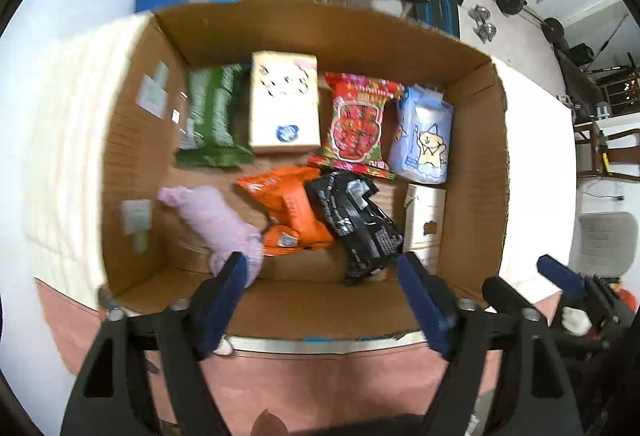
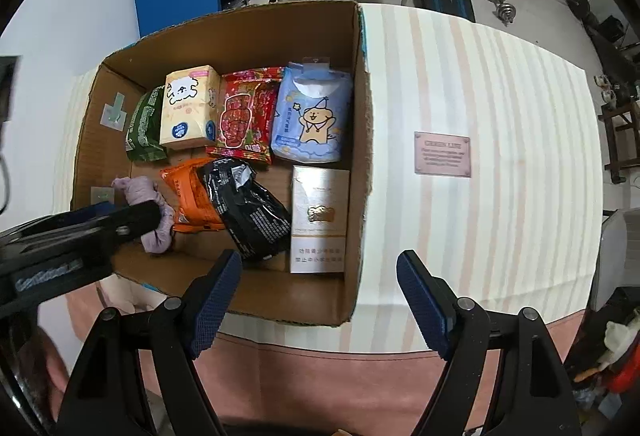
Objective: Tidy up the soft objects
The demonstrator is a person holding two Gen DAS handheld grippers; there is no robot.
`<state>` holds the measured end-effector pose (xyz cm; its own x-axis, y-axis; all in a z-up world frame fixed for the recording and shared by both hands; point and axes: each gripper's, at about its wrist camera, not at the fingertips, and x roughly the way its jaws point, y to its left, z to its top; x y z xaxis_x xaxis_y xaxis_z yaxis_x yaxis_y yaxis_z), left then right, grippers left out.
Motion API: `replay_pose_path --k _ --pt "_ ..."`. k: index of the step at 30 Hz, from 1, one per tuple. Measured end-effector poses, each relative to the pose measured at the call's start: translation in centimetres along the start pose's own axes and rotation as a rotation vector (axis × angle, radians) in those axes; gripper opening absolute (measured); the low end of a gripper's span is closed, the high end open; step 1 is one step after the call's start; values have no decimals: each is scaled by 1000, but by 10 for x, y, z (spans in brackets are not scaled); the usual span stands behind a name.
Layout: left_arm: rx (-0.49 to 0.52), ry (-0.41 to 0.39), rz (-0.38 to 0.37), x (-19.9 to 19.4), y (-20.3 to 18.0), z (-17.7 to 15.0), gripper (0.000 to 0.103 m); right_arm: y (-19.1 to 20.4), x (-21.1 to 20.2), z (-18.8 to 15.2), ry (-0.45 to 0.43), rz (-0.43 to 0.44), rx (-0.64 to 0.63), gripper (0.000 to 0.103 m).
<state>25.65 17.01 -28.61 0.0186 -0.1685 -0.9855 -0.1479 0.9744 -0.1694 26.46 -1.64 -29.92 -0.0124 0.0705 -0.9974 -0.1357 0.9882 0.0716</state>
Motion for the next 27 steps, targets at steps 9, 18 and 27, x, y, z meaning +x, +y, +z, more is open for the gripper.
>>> replay_pose_path --k 9,18,27 --pt "11 -160 142 -31 3 -23 102 -3 -12 -16 -60 -19 5 103" --pt "-7 -197 163 -36 4 -34 102 -7 -19 -22 -95 -51 14 103" --pt "-3 -242 183 -53 -1 -45 102 -8 -35 -29 -127 -44 11 103"
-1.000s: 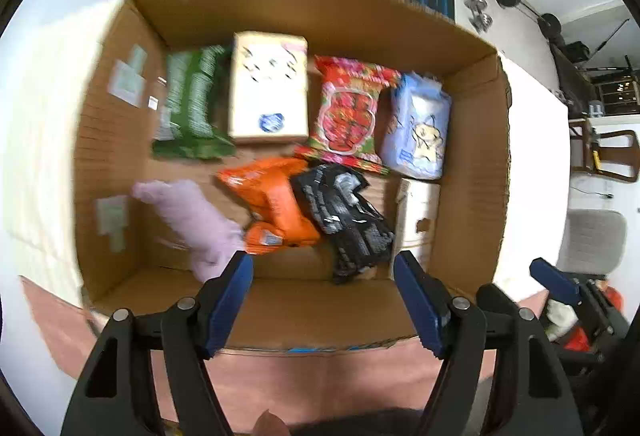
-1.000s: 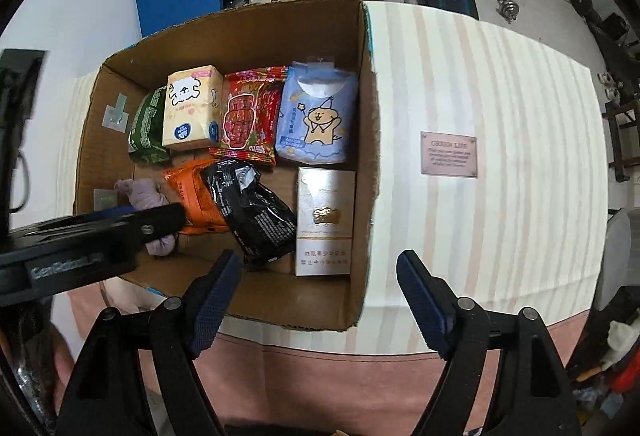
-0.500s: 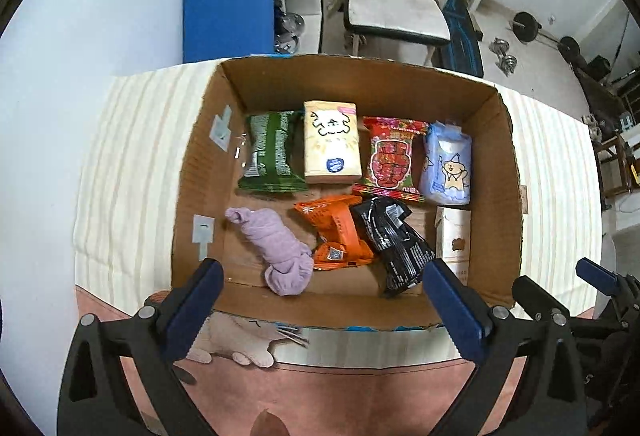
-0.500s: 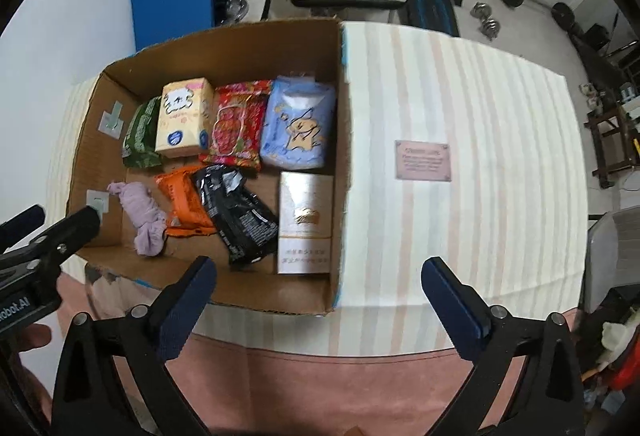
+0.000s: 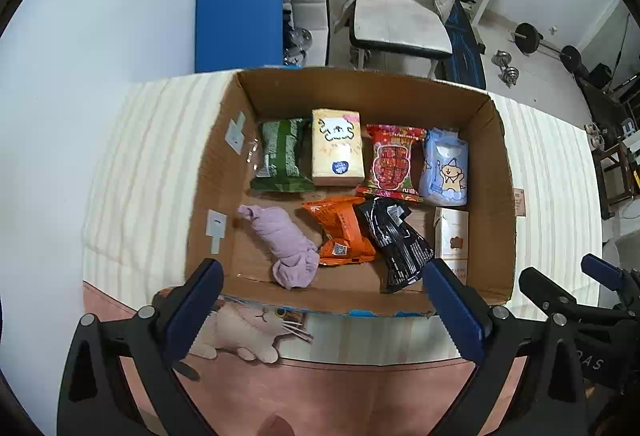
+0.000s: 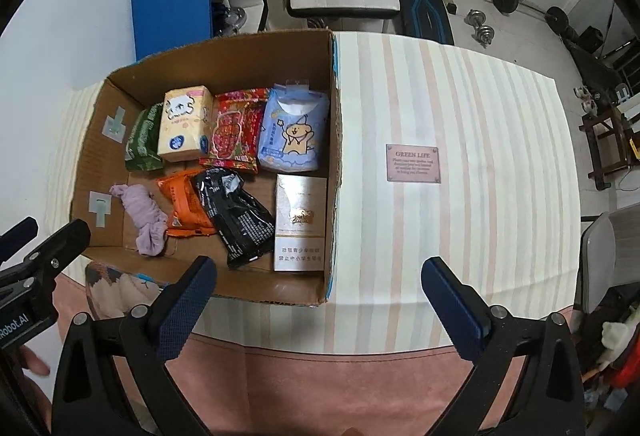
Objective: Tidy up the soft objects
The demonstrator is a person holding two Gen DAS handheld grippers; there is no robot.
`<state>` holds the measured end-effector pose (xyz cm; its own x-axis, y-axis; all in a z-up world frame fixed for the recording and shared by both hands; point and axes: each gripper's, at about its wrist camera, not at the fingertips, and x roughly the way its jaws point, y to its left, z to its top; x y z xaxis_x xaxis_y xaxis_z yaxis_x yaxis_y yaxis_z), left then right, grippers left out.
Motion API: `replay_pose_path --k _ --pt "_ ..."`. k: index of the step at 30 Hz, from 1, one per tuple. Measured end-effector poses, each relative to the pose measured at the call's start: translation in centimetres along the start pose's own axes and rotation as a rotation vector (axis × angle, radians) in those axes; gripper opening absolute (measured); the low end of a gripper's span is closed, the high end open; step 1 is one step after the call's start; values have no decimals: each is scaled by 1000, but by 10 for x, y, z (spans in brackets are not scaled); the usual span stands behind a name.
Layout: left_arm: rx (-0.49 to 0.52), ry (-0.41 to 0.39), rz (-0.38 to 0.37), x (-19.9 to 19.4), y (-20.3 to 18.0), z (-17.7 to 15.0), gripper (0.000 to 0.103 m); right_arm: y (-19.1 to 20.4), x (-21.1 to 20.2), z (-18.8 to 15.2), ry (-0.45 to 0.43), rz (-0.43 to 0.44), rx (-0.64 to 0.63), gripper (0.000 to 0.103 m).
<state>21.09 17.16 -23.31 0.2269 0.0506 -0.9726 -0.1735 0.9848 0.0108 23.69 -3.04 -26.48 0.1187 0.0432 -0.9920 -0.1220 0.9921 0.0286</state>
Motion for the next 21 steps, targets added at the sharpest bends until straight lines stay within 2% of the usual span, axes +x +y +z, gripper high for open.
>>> replay_pose_path --k 3,13,21 --pt "4 -47 25 -21 -2 -4 102 0 -14 -3 -23 5 1 103" --pt "14 -192 -13 -109 -4 -26 102 -11 -107 -37 -195 15 13 103" --pt "12 -238 -40 -156 -4 -52 102 -17 -177 -68 -304 16 20 103"
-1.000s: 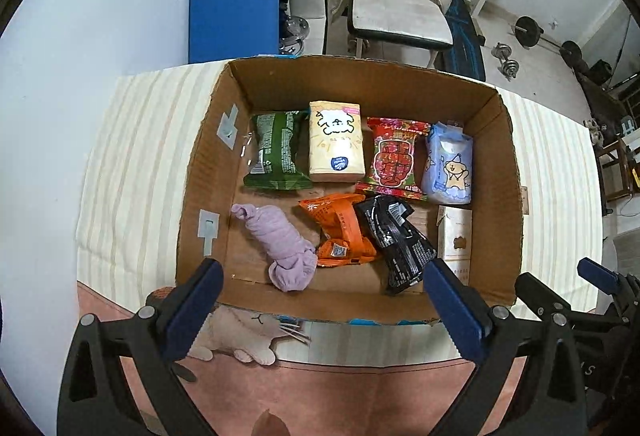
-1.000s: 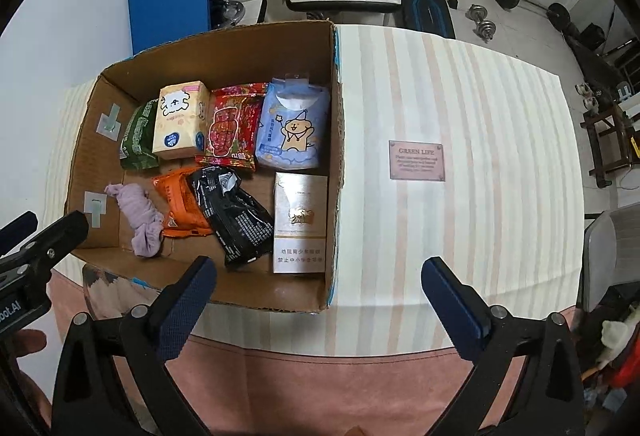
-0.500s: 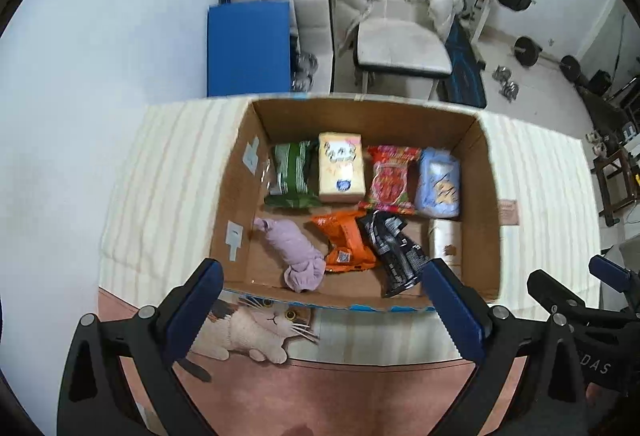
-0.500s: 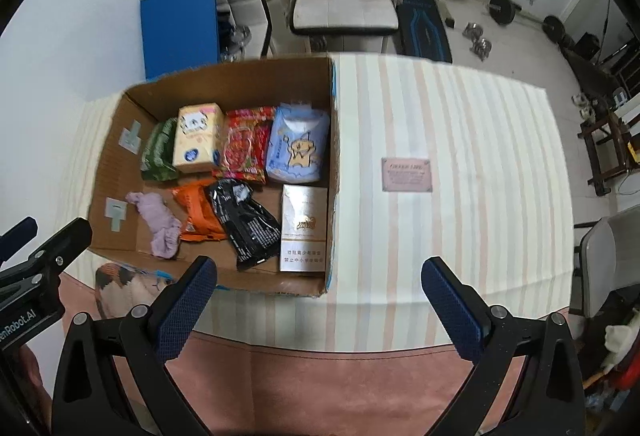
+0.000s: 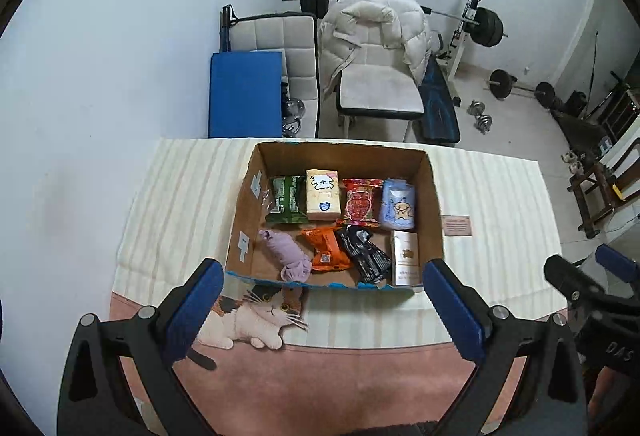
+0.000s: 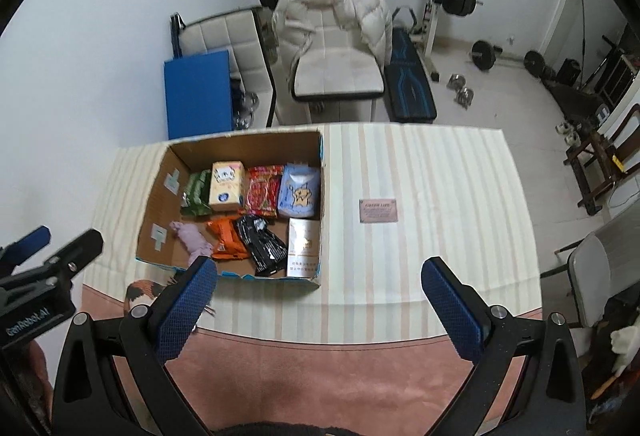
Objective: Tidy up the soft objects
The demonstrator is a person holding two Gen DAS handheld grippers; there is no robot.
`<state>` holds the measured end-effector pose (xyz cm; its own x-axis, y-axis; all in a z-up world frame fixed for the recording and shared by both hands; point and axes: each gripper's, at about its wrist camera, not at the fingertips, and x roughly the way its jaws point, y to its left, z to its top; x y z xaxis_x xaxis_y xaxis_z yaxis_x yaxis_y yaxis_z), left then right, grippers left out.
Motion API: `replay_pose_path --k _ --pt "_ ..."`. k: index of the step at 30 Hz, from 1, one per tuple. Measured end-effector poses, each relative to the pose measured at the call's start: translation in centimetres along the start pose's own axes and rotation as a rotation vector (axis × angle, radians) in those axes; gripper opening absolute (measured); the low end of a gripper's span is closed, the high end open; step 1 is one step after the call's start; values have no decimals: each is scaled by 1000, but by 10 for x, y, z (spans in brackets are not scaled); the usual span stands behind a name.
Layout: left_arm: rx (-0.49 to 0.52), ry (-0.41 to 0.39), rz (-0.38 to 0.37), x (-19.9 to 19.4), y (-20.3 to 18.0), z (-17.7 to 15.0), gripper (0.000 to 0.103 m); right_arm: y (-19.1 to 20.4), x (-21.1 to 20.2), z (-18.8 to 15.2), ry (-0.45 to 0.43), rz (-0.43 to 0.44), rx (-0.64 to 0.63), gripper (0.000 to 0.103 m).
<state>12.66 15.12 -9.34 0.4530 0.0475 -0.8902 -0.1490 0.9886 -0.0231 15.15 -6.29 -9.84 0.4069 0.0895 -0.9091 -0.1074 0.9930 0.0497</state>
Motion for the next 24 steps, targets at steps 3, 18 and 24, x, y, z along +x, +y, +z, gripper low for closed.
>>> replay_pose_path --k 3,18,24 --pt "5 -17 -5 -18 -2 -6 102 1 -30 -5 -41 -6 -8 103" --pt "-1 -90 -39 -80 -3 -17 102 9 -110 -27 -133 -6 -40 103" --pt "-2 -103 -35 -84 -5 -18 102 7 -116 -28 -148 -11 -38 103"
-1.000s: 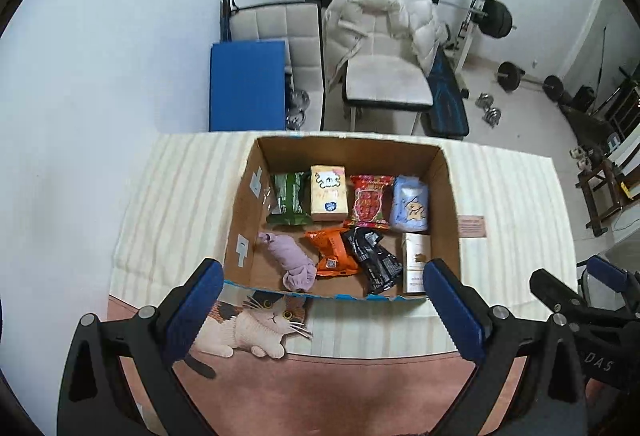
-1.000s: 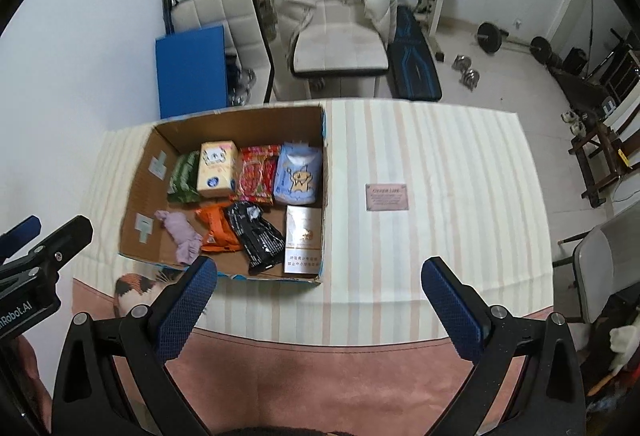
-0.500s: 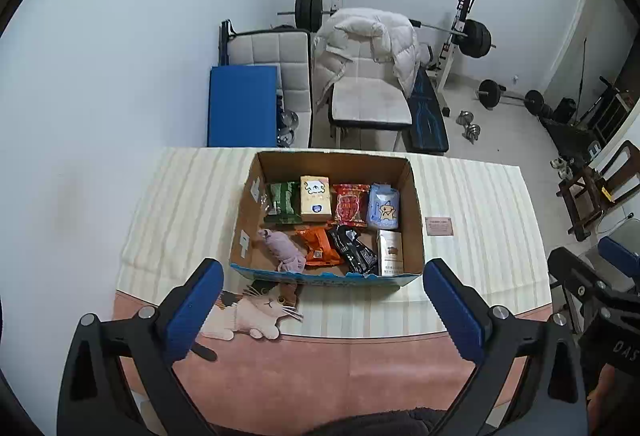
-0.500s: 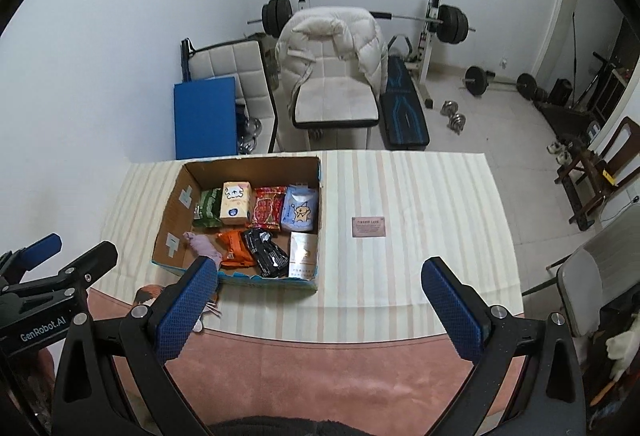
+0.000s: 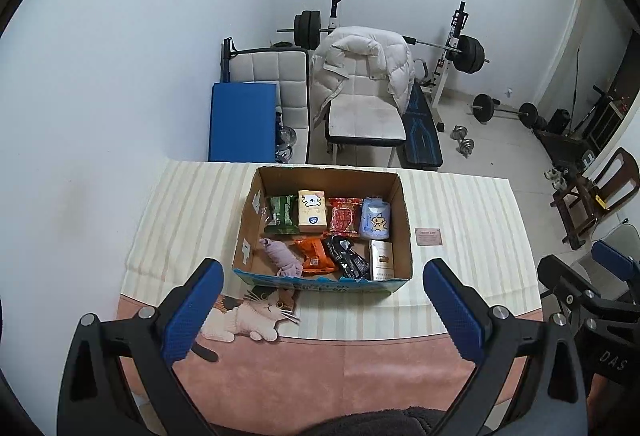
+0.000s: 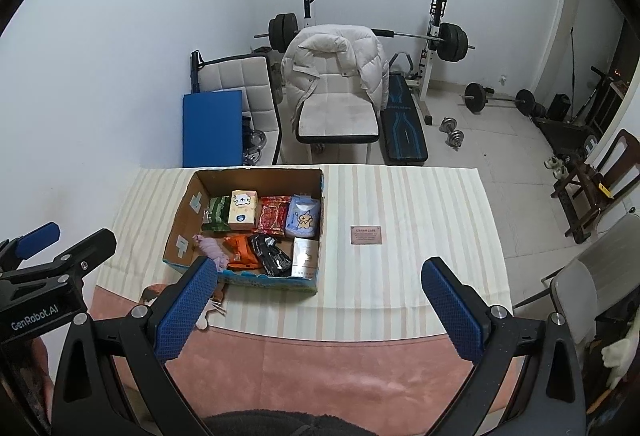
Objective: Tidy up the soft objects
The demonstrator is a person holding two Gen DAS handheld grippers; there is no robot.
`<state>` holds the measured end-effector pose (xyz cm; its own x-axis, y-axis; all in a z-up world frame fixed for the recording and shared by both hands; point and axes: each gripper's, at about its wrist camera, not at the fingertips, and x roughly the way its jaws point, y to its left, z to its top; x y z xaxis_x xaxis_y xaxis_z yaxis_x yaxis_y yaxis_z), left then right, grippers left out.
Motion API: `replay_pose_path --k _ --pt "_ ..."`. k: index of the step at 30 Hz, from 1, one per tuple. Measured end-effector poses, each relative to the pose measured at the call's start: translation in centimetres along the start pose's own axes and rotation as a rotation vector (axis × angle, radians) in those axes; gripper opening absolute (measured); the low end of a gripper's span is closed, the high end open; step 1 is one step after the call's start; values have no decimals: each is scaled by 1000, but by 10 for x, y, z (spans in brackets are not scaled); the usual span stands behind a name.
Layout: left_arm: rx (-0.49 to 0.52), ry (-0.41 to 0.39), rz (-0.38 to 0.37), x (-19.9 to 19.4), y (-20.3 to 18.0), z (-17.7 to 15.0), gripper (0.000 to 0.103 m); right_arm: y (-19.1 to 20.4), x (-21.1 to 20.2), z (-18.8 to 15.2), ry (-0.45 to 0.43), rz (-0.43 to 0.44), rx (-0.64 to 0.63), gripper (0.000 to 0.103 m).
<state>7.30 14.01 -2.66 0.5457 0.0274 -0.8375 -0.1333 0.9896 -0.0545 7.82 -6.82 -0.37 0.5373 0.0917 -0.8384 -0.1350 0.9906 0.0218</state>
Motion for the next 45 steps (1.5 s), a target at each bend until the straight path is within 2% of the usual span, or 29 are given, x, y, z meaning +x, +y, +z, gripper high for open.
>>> replay_pose_path --k 4,11,17,45 --pt "0 7 -2 -2 -1 -1 102 0 2 -2 4 -28 2 103" --pt "-1 3 5 -5 -4 -2 102 0 -1 -4 2 -25 2 103" --pt "-20 -8 -21 -8 -3 -3 102 -2 -3 -3 2 -27 6 103" --pt "3 -18 16 -15 -4 -9 102 -2 -17 -2 -19 -71 24 103"
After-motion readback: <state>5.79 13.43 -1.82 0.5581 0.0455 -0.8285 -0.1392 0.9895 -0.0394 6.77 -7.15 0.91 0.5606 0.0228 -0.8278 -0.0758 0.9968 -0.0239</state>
